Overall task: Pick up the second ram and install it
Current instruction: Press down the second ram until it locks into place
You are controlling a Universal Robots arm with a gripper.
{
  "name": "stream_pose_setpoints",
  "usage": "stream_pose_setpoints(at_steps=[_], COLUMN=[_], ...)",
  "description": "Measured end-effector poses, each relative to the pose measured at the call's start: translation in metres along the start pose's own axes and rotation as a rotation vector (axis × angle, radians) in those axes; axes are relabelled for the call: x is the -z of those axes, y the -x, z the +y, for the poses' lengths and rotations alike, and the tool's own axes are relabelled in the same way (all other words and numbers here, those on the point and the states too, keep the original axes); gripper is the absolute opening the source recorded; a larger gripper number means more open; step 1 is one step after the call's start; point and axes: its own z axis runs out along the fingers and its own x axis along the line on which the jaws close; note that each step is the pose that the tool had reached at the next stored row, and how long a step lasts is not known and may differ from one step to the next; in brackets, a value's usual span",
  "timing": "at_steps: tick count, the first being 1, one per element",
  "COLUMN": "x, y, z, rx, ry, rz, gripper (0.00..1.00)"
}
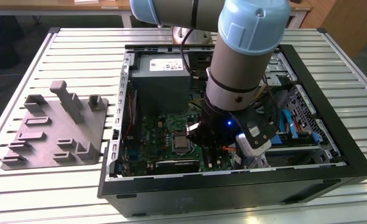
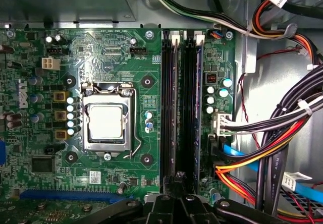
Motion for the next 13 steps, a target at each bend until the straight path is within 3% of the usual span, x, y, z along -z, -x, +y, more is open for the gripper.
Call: stream_pose_setpoints(at_steps=[9,13], x=[-0.0009,0.0027], y=[0.0012,0.001], z=[0.0005,0.0001], rx=[0.0,0.0], ry=[-0.006,0.0019], rz=[0.0014,-0.0013], gripper=[0.1,0.1])
